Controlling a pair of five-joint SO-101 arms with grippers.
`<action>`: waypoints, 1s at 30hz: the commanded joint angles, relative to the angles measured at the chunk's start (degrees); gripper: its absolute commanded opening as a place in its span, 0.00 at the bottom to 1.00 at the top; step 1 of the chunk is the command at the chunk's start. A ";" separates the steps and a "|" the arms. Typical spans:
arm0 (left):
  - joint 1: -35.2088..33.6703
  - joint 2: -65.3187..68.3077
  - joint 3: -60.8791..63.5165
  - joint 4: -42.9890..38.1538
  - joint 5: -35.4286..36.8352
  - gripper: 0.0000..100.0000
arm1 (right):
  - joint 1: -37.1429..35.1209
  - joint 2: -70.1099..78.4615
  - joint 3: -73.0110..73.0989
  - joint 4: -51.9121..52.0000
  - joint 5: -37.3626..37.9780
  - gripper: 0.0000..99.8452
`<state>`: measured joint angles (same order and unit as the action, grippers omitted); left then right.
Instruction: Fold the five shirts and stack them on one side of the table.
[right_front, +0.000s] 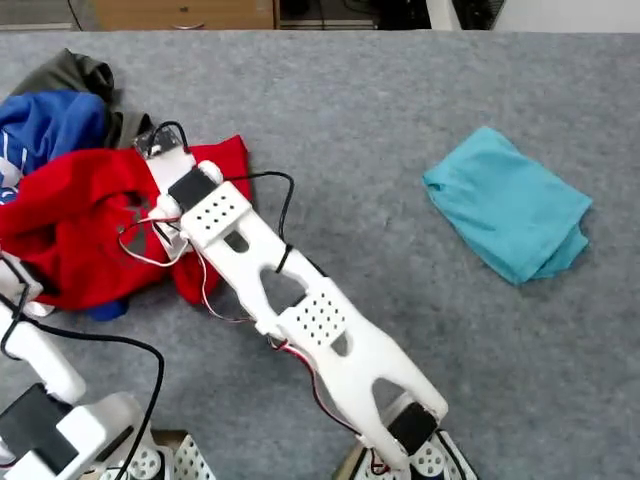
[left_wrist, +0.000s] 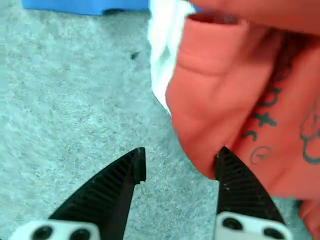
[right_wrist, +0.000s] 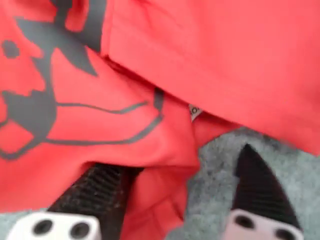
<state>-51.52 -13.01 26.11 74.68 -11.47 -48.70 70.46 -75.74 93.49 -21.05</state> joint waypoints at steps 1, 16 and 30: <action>-0.44 -0.75 -0.18 -1.76 1.93 0.24 | 1.54 0.75 -5.93 4.92 -0.26 0.08; -0.44 -0.75 -0.79 -3.34 1.93 0.24 | 15.34 -16.66 2.68 8.88 0.62 0.00; -0.88 -0.31 -5.36 -6.95 9.58 0.24 | 27.91 -61.67 54.11 8.70 16.18 0.00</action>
<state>-53.10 -13.01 24.88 68.26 -5.58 -24.09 20.88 -30.02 101.05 -8.40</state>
